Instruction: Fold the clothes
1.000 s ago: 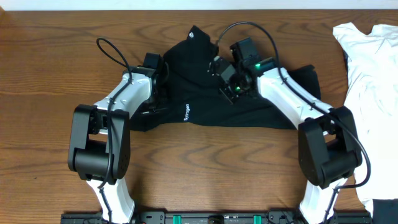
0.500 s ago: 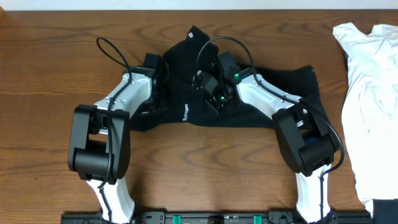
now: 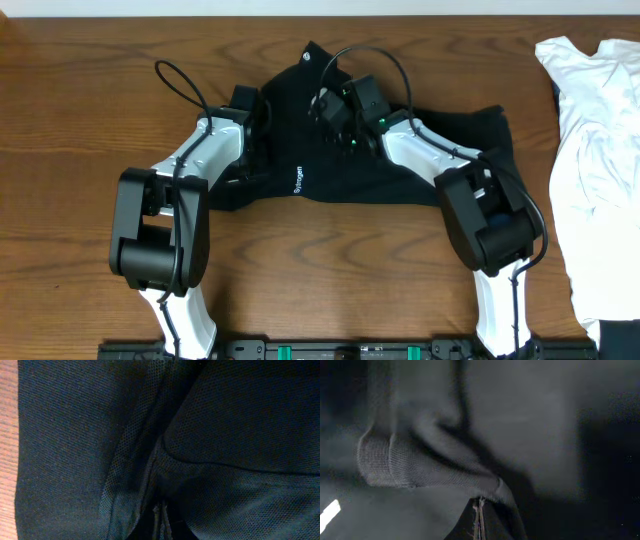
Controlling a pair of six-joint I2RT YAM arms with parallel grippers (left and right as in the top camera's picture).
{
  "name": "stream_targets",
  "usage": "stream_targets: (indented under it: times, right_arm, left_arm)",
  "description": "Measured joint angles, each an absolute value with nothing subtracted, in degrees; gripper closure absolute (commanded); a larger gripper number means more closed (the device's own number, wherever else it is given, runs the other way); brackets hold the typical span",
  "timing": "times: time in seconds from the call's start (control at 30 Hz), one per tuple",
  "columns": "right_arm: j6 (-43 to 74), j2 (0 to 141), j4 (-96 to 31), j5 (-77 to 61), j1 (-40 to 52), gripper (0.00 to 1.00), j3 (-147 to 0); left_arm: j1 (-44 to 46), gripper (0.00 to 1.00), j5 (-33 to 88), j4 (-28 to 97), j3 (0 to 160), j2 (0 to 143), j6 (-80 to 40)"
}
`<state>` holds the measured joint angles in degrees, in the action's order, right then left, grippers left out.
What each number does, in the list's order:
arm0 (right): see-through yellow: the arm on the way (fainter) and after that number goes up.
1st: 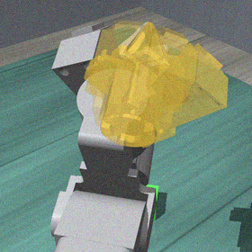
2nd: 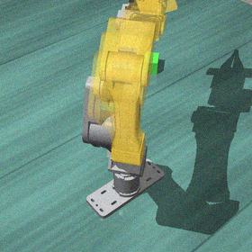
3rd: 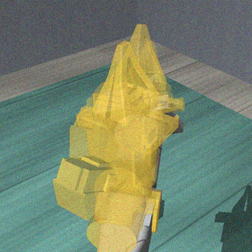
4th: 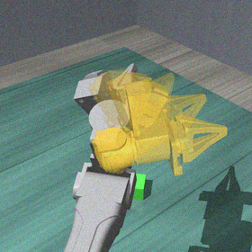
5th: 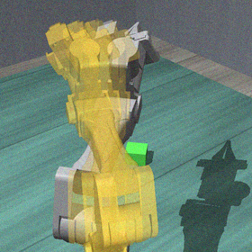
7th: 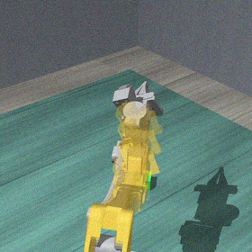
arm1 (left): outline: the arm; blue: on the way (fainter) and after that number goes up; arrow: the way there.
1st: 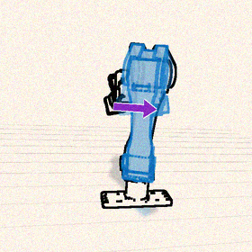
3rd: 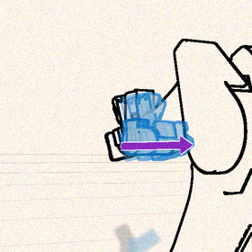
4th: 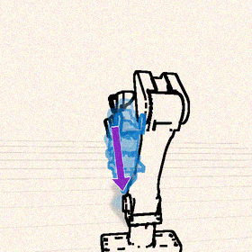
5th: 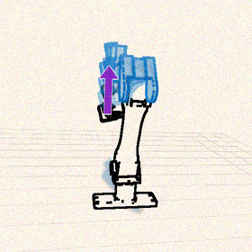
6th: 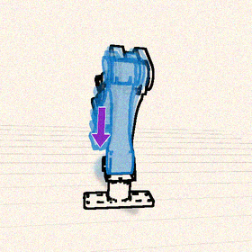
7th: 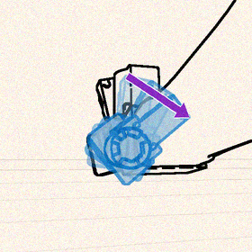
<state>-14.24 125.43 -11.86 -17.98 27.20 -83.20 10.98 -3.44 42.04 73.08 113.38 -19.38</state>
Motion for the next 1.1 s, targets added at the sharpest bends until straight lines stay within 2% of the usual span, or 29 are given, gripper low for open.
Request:
stream_targets:
  times: [0.2,0.33,0.8,1.1]
  right_arm:
    - [-8.01,125.43,-4.19,-12.53,24.86,0.98,-83.20]
    - [-6.42,125.43,-4.75,-11.60,23.05,0.99,-83.22]
    - [-5.45,114.54,-36.03,-18.06,21.04,0.99,-83.70]
    - [-5.65,118.63,-39.53,-11.49,20.69,0.99,-83.11]
  left_arm:
    - [10.98,0.94,-3.46,42.04,73.08,113.38,-19.38]
    - [10.98,0.94,-3.46,42.04,73.08,113.36,-19.38]
    - [10.98,0.94,-3.62,41.91,73.08,113.38,-19.35]
    - [10.98,0.94,-3.64,41.91,73.08,113.38,-19.22]
